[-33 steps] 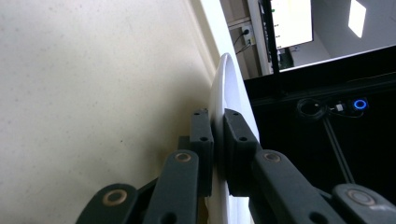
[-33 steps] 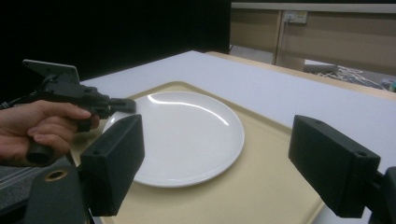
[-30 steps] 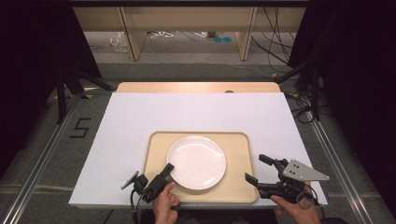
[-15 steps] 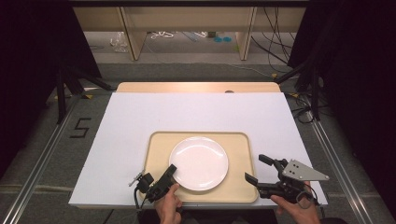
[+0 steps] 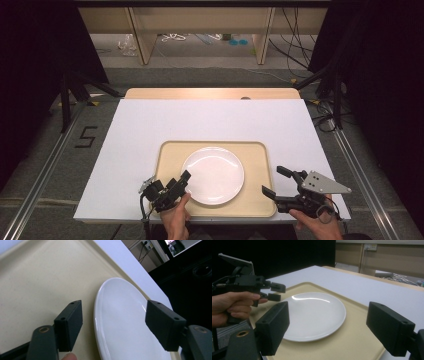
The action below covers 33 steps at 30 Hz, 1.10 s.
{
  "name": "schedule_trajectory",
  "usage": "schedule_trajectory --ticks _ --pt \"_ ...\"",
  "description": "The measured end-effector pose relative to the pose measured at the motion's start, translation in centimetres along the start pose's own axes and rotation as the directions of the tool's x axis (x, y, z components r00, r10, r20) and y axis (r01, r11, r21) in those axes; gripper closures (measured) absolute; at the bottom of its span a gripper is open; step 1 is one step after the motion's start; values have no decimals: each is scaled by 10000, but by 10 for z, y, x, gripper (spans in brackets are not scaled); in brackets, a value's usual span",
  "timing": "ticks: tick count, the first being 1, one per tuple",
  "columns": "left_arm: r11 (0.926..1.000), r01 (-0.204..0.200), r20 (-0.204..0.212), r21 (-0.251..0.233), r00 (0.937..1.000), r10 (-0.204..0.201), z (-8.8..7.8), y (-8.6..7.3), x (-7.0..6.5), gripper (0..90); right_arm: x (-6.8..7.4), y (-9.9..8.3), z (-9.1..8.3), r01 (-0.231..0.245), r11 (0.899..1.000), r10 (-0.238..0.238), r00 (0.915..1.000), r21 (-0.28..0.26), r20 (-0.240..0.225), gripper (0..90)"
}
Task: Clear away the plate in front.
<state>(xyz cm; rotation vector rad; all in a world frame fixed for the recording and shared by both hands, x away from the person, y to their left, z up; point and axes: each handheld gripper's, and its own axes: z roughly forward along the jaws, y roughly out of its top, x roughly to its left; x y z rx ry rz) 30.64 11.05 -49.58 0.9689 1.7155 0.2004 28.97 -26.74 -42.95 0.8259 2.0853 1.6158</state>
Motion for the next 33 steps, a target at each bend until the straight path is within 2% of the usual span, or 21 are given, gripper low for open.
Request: schedule_trajectory --ticks 3,4,5,7,9,12,14,16,18,19,20,24,25,27,28,29,30,33 --pt "9984 -530 340 171 9980 524 0 2 -4 161 0 0 -1 -63 10000 63 10000 20 0 194" --pt "9971 -732 385 188 9966 724 -1 3 -6 150 0 -1 0 -29 9999 30 9999 -99 161 193" --pt "9939 -1100 362 113 9933 1096 -3 4 -6 149 0 -1 1 -170 9998 171 9998 -139 54 192" --pt "9906 -1365 481 -102 9894 1369 -6 6 -10 148 -1 -1 0 -57 10000 57 9999 62 88 189" --pt "9863 -1647 462 -117 9852 1650 -8 10 -12 147 -1 -1 0 -72 10000 71 9999 66 91 187" --pt "9744 -2210 781 -401 9715 2236 -12 14 -14 147 -1 -1 0 -174 9997 172 9998 189 117 185" --pt "9678 -2474 1049 -458 9623 2509 -14 16 -16 147 -2 -1 0 -35 9999 33 9998 101 219 184" --pt "9548 -2927 1145 -523 9480 2969 -16 18 -17 151 -1 -1 -1 -192 9996 189 9998 215 115 184" --pt "9462 -3185 1299 -565 9374 3232 -18 19 -18 151 -1 -1 0 -178 9996 175 9998 205 132 184" --pt "9426 -3284 1322 -603 9334 3337 -19 20 -19 151 -2 -1 0 -25 10000 23 9997 89 224 184" --pt "9406 -3339 1440 -616 9295 3394 -20 21 -20 151 -1 -1 0 -195 9996 192 9997 222 115 184" --pt "9197 -3880 1575 -603 9061 3926 -24 22 -23 151 -1 -1 0 -142 9997 141 9999 218 53 183" --pt "9126 -4037 1652 -645 8976 4088 -25 23 -24 151 -1 -1 0 -128 9997 127 9999 212 55 184" --pt "9055 -4191 1824 -664 8871 4240 -26 24 -24 151 -1 -2 0 -237 9995 236 9997 203 73 184" --pt "8983 -4350 1864 -621 8791 4386 -27 24 -24 152 -1 -2 1 -222 9998 222 9997 11 142 183" --pt "8926 -4465 1812 -619 8745 4500 -28 24 -25 152 -1 -2 1 -222 9998 222 9997 11 142 183" --pt "8903 -4503 1843 -673 8714 4547 -29 24 -25 153 -1 -2 1 -230 9997 230 9997 0 81 183" --pt "8872 -4554 1968 -738 8655 4606 -31 25 -24 155 -1 -2 1 -163 9999 163 9997 33 190 183"
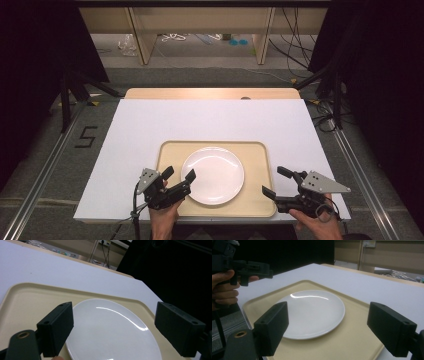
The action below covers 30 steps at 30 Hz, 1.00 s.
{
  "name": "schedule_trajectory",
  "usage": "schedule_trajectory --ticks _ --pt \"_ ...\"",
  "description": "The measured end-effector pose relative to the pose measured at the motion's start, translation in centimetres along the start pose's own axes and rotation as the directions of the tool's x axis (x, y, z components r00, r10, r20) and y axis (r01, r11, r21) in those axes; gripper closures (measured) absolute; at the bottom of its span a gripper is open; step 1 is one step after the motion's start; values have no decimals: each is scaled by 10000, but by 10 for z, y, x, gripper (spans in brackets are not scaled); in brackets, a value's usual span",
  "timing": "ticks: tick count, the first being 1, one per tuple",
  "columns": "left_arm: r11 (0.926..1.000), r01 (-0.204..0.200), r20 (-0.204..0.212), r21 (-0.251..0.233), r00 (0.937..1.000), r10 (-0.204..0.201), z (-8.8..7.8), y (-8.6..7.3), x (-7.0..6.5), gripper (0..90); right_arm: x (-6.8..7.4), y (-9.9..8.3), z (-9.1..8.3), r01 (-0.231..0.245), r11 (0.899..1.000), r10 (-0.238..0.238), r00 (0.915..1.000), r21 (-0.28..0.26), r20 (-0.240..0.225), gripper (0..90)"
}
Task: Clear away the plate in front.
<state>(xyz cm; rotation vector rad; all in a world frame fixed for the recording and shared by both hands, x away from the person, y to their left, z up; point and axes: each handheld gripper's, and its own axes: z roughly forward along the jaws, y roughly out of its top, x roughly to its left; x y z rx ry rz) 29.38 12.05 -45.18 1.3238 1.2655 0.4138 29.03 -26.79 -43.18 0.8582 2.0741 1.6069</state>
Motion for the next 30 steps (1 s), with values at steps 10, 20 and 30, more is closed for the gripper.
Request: schedule_trajectory --ticks 10,20,30 --pt "9937 -1117 35 78 9937 1117 -9 -1 -6 155 0 0 0 -40 10000 39 9999 -11 -106 180" --pt "9794 -1999 212 300 9797 1993 -17 3 -7 155 -1 1 -1 -55 9999 55 10000 101 -39 174" --pt "9693 -2447 407 232 9690 2436 -16 -4 -23 156 0 1 -4 -84 9998 82 9999 183 107 173"
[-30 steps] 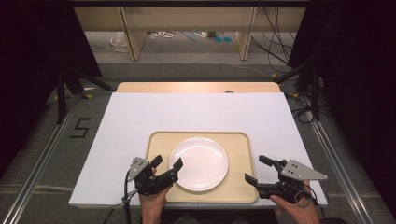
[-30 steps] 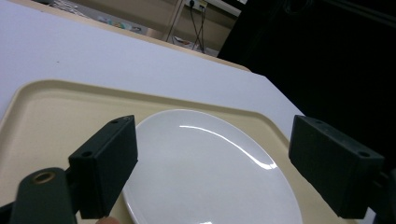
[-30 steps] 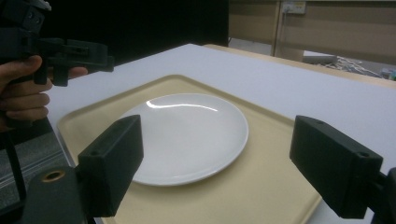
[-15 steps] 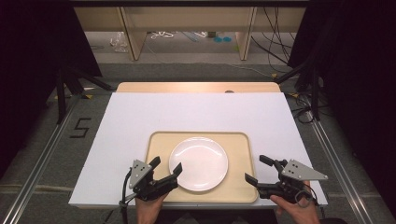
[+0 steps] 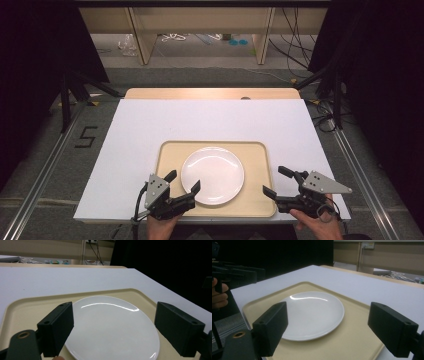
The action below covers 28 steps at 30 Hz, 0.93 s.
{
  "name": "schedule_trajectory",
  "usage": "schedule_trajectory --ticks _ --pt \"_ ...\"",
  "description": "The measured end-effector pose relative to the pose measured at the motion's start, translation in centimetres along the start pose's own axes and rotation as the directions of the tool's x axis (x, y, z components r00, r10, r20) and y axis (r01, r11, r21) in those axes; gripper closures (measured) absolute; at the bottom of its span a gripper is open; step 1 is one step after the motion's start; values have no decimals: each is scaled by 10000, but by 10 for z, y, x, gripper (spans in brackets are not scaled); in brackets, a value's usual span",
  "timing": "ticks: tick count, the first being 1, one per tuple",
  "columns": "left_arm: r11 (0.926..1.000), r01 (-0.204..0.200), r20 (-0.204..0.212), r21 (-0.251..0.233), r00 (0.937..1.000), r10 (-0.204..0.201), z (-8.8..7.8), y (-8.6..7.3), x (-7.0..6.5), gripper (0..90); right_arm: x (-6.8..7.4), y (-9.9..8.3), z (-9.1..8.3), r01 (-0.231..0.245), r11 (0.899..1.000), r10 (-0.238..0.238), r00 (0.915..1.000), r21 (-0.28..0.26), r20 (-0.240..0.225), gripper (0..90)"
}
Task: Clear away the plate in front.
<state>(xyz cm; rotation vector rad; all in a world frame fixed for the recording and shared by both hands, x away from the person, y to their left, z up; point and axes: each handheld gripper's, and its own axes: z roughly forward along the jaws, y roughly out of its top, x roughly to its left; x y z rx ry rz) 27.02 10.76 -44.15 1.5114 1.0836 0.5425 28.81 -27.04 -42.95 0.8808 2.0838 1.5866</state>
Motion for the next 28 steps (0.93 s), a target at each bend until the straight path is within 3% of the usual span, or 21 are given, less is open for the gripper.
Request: schedule_trajectory --ticks 1,2,4,10,20,28 --pt "10000 9 155 -35 9999 -8 0 0 -1 156 1 -1 4 -114 9989 104 9997 -466 -205 173" --pt "9999 72 255 -101 9996 -69 0 0 -2 156 0 -1 5 7 9986 -19 9997 -533 -223 173" --pt "10000 -20 328 -71 9995 22 0 1 -5 156 0 -1 3 19 9994 -19 10000 -337 -5 172" --pt "9997 -194 595 172 9981 183 5 -1 -11 156 0 -1 2 -53 9995 49 9999 -322 -142 172" --pt "9998 102 403 158 9991 -109 3 -1 -6 156 -1 0 2 -2 9995 0 10000 -324 -59 171" --pt "9999 74 182 148 9998 -77 2 -1 -1 156 0 0 1 -57 9997 56 10000 -248 -33 170"
